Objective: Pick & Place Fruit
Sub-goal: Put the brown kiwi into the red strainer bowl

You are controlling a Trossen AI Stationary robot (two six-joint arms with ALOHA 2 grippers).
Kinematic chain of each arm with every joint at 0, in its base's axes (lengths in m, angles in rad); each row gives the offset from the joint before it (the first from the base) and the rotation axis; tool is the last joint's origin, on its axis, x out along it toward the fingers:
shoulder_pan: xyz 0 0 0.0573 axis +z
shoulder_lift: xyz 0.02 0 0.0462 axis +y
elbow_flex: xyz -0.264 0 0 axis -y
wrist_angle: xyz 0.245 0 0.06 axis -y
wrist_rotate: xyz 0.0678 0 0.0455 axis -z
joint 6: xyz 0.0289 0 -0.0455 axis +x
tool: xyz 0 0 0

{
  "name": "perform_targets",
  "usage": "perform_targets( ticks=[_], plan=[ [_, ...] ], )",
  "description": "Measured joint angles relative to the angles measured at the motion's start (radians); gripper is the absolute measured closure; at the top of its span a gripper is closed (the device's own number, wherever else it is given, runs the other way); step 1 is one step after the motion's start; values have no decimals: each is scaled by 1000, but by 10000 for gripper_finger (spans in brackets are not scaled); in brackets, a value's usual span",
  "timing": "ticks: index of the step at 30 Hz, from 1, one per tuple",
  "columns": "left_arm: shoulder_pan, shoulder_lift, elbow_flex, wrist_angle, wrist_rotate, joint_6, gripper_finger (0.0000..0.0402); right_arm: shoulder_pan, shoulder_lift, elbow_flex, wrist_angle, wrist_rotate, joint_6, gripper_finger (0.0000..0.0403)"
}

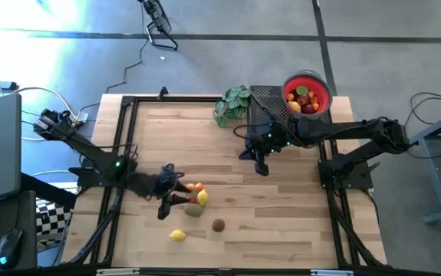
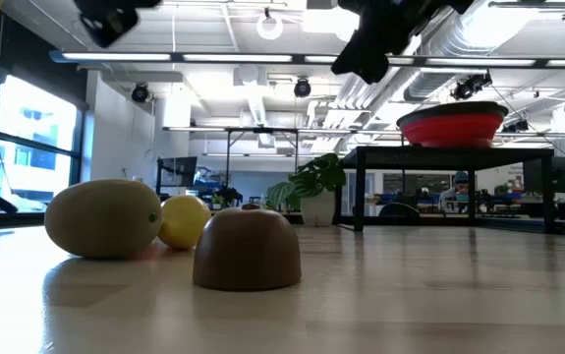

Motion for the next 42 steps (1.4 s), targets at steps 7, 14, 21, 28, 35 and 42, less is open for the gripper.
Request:
perform_targets(
  ticks=[7,14,21,28,35,42],
  plan=[
    [-143,84,0,30,-184,-140,247,66,0,0,4,0,-8,392],
    [-150,201,0,24,-117,-263,247,80,0,0,7,1,-9,392],
    [-151,271,0,19,-74,-282,247,80,0,0,8,1,-8,392],
    [-150,280,0,-22,-74,-264,247,80,0,0,8,1,-2,392],
    [-129,280,0,-60,-75,-159,247,80,0,0,8,1,0,392],
    [-24,280,0,-63,70,-56,226,80,0,0,10,1,0,392]
  ],
)
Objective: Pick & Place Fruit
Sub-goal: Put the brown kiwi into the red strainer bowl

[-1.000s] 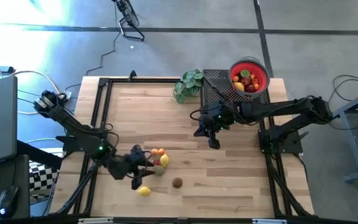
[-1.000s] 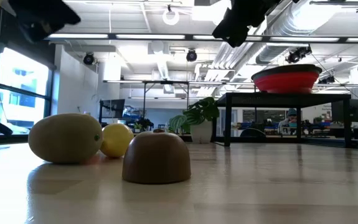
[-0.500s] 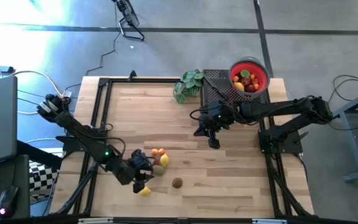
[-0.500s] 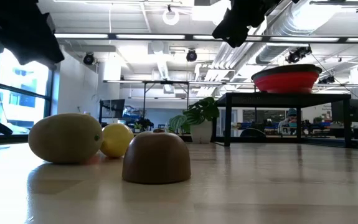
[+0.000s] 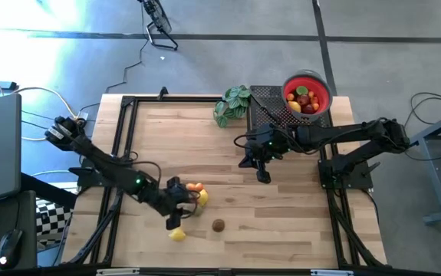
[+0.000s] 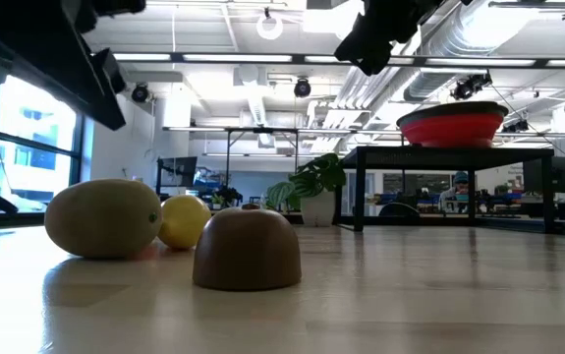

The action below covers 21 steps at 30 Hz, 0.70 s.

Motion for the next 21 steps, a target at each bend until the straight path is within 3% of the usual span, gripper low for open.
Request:
perform_targets(
  ticks=[9,21],
  plan=[
    [106,0,0,-2,256,99,131,0,0,0,10,0,1,392],
    [116,6,1,-54,170,241,132,0,0,0,13,97,1,392]
  ],
)
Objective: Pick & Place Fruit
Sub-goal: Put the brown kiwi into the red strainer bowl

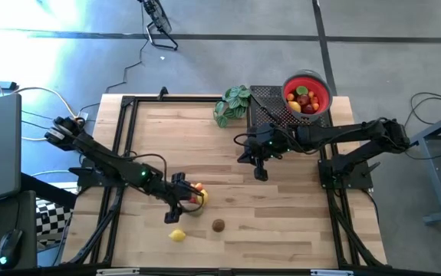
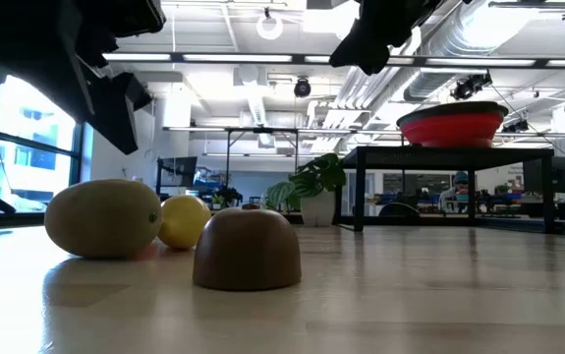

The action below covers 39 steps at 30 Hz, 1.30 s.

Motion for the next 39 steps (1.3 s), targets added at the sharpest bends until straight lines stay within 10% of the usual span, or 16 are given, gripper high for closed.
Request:
perform_targets(
  ticks=[39],
  plan=[
    [0,217,0,123,73,-34,132,0,0,0,0,8,-9,392]
  ],
)
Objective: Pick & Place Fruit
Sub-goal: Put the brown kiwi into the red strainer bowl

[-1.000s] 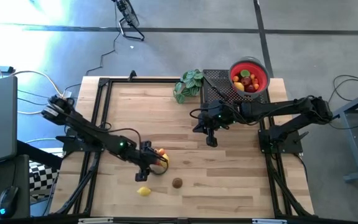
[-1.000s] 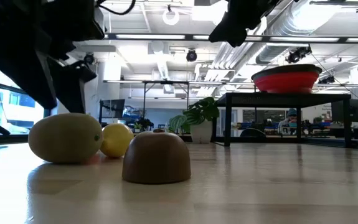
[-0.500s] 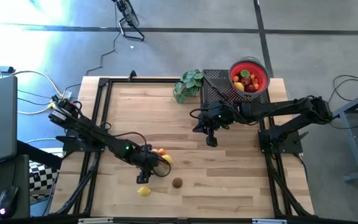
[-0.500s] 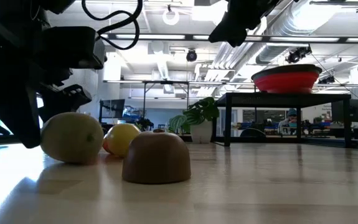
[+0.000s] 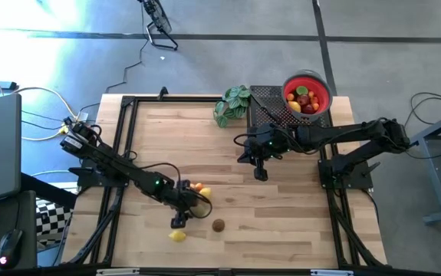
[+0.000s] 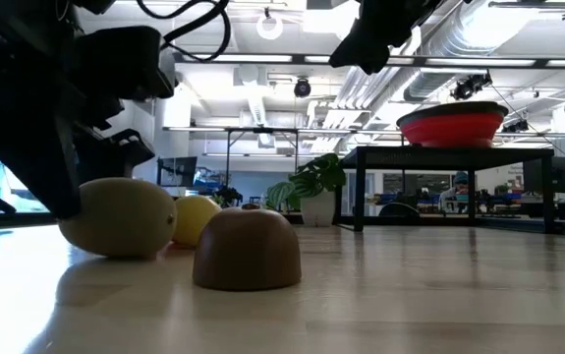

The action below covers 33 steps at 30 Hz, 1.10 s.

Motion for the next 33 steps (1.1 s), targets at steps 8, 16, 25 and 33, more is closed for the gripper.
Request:
perform_targets(
  ticks=[8,16,25,33],
  plan=[
    [0,0,0,12,-1,0,132,0,0,0,0,0,0,392],
    [0,0,0,7,-2,0,132,0,0,0,0,-3,0,392],
    [0,0,0,-8,-2,0,132,0,0,0,0,-3,0,392],
    [0,0,0,-8,-3,1,132,0,0,0,0,0,0,392]
  ],
)
